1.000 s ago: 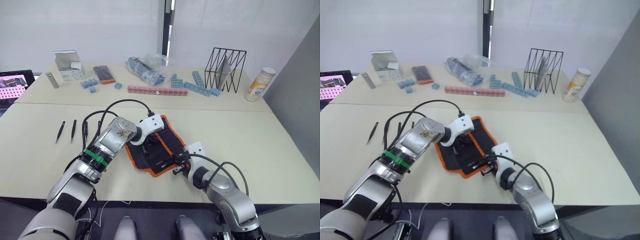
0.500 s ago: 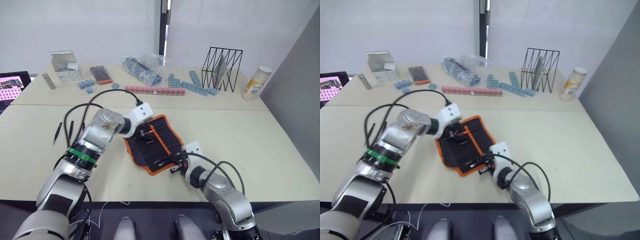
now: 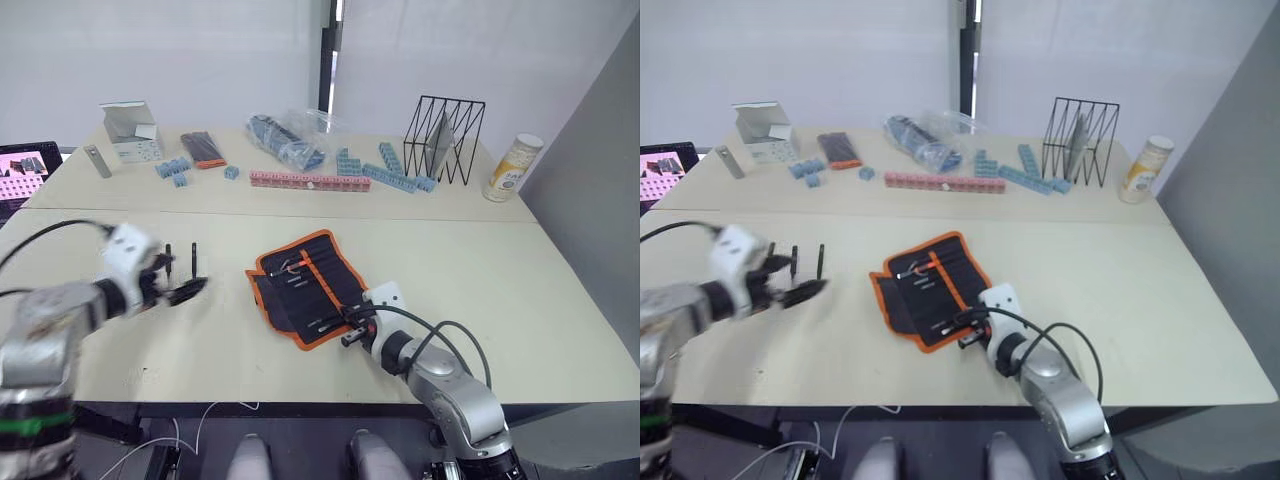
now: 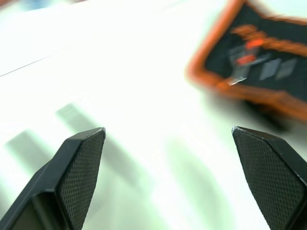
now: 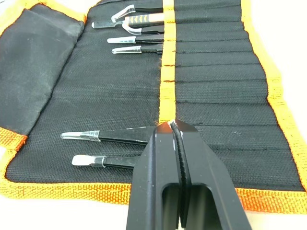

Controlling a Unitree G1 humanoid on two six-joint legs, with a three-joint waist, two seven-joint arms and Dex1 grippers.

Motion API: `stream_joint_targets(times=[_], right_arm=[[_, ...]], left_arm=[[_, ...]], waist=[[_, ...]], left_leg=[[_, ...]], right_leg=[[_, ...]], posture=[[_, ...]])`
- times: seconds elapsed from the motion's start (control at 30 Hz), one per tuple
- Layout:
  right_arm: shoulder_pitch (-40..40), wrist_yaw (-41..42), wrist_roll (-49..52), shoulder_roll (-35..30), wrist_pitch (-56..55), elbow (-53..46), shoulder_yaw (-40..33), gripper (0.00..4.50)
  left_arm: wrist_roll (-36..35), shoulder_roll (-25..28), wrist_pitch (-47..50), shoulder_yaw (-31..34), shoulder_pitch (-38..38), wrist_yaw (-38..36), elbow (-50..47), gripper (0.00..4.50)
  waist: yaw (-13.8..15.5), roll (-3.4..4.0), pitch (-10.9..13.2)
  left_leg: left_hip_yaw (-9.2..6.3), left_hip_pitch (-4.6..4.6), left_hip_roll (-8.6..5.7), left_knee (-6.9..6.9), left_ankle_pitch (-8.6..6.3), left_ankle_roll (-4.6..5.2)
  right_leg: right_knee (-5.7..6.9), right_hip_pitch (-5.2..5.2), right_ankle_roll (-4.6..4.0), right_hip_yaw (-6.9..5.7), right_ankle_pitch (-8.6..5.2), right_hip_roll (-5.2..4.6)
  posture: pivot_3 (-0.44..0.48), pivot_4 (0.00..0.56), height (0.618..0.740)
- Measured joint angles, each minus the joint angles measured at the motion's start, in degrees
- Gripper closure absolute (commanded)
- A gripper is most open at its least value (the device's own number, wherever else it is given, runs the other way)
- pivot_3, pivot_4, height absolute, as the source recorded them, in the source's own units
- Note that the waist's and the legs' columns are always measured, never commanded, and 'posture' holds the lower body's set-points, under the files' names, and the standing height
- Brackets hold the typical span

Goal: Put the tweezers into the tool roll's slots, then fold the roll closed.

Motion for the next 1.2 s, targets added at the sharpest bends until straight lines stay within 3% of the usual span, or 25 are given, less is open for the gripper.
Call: stream_joint_targets(times=[0.2, 0.43, 0.6, 0.77, 0.97, 1.2], right_arm=[[1.7, 0.6, 0.1, -0.7, -0.1, -1.0, -0.4, 4.50], [2.4, 1.1, 0.0, -1.6, -0.2, -1.2, -0.8, 4.50], [2.3, 1.7, 0.0, -1.6, -0.2, -1.4, -0.8, 4.50], [2.5, 1.7, -0.1, -1.6, 0.1, -2.0, -0.8, 4.50], [2.0, 1.5, -0.4, -1.6, 0.3, -1.9, -0.6, 4.50], [1.6, 0.9, -0.6, -1.1, 0.5, -1.9, 0.0, 4.50]], left_arm=[[-4.5, -3.1, -5.5, 17.7, 16.4, -0.7, 1.8, 0.02], [-7.8, -3.6, -6.1, 23.9, 21.6, 0.5, 3.2, 0.02], [-9.5, -3.5, -4.3, 22.4, 18.7, 3.4, 4.5, 0.02], [-8.6, -3.0, -3.9, 16.8, 12.3, 7.4, 10.5, 0.02], [-3.9, -1.7, -10.8, 5.5, -2.4, 10.1, 26.3, 0.02], [0.9, 1.0, -20.4, -2.2, -17.2, 12.1, 46.5, 0.02]], waist=[[0.3, -0.12, -0.1], [1.0, -0.24, -0.1], [1.1, -0.24, -0.1], [1.2, -0.25, -0.1], [1.4, -0.34, -0.2], [1.0, -0.43, -0.2]], left_leg=[[0.17, -0.04, 0.06, -0.02, -0.37, -0.59], [0.27, -0.05, 0.08, 0.03, -0.48, -0.76], [0.28, -0.05, 0.10, 0.02, -0.48, -0.76], [0.30, -0.05, 0.09, 0.02, -0.48, -0.75], [0.27, -0.06, 0.11, 0.03, -0.46, -0.73], [0.24, -0.13, 0.13, -0.02, -0.17, -0.26]], right_leg=[[-0.37, -0.21, -0.05, -0.06, -0.02, -0.12], [-0.51, -0.26, -0.06, -0.02, -0.03, -0.20], [-0.50, -0.28, -0.06, -0.04, -0.03, -0.17], [-0.50, -0.27, -0.06, -0.03, -0.03, -0.15], [-0.47, -0.27, -0.05, -0.04, -0.02, -0.06], [-0.36, -0.12, 0.00, -0.07, 0.02, -0.01]], posture=[[0.000, 0.150, 0.663], [0.000, 0.150, 0.663], [0.000, 0.150, 0.663], [0.000, 0.150, 0.663], [0.000, 0.150, 0.663], [0.000, 0.150, 0.663]])
